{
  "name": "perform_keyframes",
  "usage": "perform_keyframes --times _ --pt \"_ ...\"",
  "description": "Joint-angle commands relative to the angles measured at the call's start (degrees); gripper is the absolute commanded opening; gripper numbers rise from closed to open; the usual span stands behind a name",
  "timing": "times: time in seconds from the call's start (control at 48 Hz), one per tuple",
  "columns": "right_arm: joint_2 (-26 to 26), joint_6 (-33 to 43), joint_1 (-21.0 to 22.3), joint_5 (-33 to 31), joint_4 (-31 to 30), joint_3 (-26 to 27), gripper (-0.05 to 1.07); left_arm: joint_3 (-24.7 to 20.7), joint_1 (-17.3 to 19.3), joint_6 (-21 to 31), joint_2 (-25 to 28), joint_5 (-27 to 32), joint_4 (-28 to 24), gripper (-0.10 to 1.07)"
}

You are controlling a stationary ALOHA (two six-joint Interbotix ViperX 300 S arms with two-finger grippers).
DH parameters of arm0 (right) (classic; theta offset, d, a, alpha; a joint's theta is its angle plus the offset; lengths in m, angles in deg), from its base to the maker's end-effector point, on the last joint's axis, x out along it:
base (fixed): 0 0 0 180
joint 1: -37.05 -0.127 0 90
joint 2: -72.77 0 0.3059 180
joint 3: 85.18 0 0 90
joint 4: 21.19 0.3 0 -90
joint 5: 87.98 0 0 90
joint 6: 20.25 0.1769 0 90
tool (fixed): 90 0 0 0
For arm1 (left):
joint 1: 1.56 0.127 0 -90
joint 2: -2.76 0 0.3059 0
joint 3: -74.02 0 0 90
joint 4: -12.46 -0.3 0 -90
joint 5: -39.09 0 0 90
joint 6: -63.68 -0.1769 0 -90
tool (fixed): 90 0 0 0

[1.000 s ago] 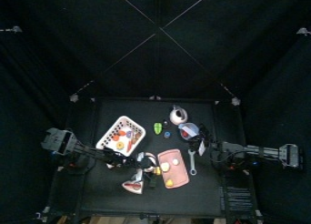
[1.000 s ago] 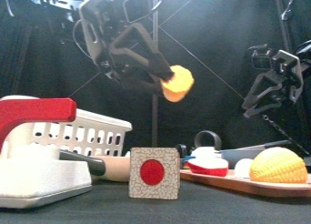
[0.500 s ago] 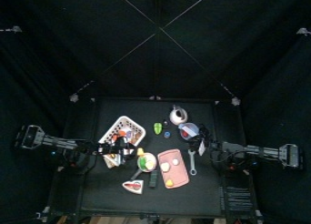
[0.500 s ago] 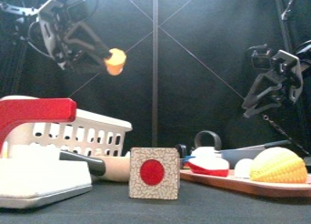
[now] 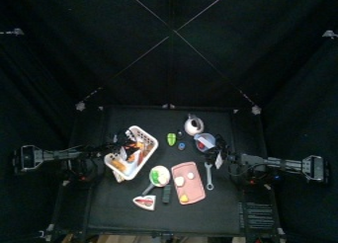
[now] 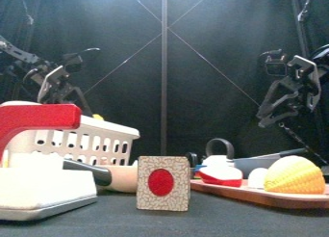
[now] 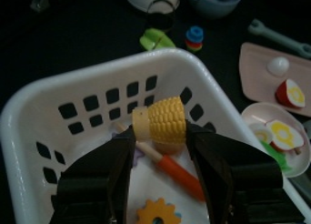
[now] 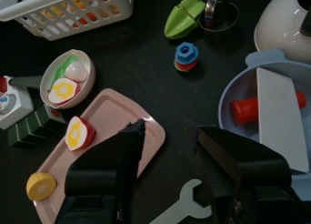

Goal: Place corn bottom in basket

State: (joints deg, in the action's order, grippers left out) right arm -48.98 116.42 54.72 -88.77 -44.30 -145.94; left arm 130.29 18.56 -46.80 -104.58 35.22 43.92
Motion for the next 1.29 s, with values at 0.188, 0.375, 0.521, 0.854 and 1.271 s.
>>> perform_keyframes --times 0.188,0.375,0.521,0.854,1.271 --pt "0.35 0.00 0.09 0.53 0.09 0.44 0.79 -1.32 0.00 0.00 0.53 0.62 0.09 0.92" --pt "0.35 0.00 0.09 0.53 0.09 0.44 0.79 -1.49 0.00 0.00 0.53 0.88 0.09 0.96" --pt "0.35 -0.09 0.09 0.53 0.09 0.44 0.79 -2.02 0.00 0.00 0.53 0.88 0.00 0.96" --pt "0.35 0.00 0.09 0.53 0.09 0.53 0.79 -2.64 -0.70 0.00 0.53 0.53 -0.09 0.95" --pt "0.18 -0.88 -0.79 6.42 -0.70 4.39 0.79 -2.55 -2.02 0.00 0.53 -0.44 0.00 0.95"
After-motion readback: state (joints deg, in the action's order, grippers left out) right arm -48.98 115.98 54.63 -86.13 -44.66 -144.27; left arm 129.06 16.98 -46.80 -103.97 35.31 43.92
